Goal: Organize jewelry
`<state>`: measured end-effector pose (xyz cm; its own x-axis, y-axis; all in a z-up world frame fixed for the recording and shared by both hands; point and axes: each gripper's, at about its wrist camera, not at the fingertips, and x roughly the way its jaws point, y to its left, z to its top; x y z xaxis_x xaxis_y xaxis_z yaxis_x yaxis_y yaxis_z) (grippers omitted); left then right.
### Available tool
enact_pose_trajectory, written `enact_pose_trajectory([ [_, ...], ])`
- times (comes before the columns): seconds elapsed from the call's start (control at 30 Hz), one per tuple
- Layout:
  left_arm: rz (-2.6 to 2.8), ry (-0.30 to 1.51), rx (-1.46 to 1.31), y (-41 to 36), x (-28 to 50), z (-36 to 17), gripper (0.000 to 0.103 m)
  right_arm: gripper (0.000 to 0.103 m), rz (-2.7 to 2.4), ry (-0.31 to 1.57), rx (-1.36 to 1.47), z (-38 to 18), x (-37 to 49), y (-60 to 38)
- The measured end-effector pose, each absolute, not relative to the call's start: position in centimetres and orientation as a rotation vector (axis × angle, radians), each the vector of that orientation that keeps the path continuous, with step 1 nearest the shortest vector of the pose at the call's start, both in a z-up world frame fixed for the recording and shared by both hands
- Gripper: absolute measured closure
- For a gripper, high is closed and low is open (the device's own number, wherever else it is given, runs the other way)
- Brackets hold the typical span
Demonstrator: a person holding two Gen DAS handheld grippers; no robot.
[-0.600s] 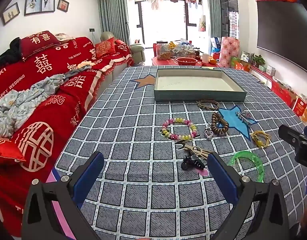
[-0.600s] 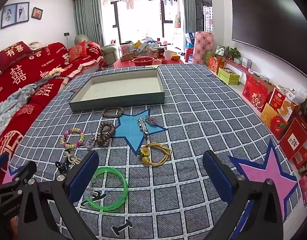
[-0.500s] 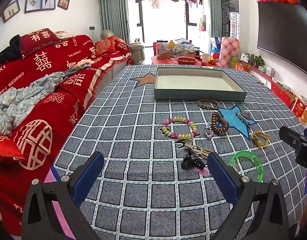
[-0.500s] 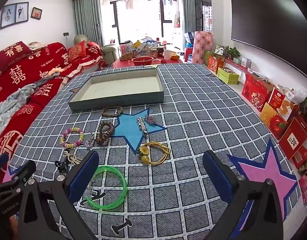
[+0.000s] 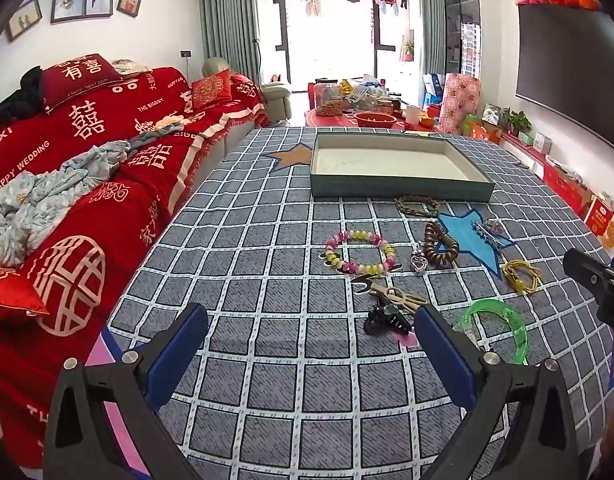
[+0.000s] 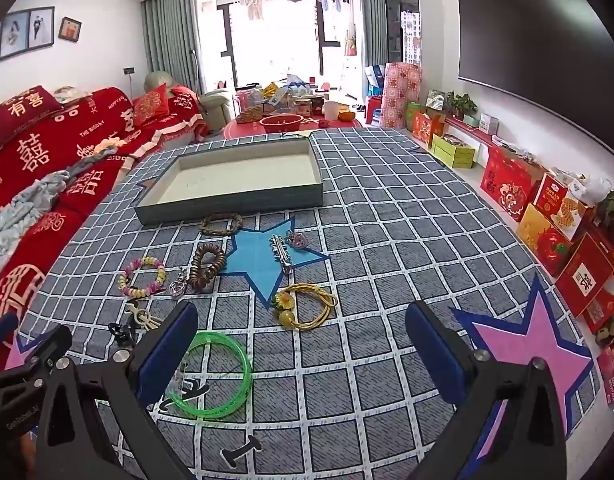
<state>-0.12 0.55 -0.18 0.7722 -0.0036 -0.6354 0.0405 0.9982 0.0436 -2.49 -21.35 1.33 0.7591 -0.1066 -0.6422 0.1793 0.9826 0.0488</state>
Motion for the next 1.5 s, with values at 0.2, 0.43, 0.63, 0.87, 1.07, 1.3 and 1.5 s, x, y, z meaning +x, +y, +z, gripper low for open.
enact_pose_trajectory([
  [0.2, -0.024, 0.692, 0.054, 0.57, -0.17, -0.08, 0.000, 0.000, -0.154, 0.691, 0.111, 1.35, -2.49, -21.39],
  [0.43, -0.019, 0.698, 0.044, 0.82, -0.10, -0.08, 0.000, 0.000, -0.155, 0.692, 0.114, 1.47, -2.48, -21.44],
  [0.63, -0.017, 0.704, 0.041, 0.92, -0.01, -0.29, 0.000, 0.000, -0.158, 0.690, 0.115, 1.63, -2.50, -21.45],
  [0.87, -0.016, 0.706, 0.043, 0.94, 0.00, -0.32, 0.000, 0.000, -0.153, 0.692, 0.118, 1.68, -2.62, -21.56],
  [1.07, -0.014, 0.706, 0.042, 0.94, -0.04, -0.39, 0.000, 0.000, -0.153, 0.692, 0.122, 1.76, -2.72, -21.55],
  [1.3, -0.016, 0.707, 0.044, 1.00, -0.06, -0.42, 0.000, 0.000, -0.153, 0.692, 0.123, 1.74, -2.76, -21.47],
  [1.5, -0.015, 0.708, 0.043, 1.04, -0.11, -0.51, 0.000, 0.000, -0.153, 0.692, 0.124, 1.75, -2.75, -21.49],
])
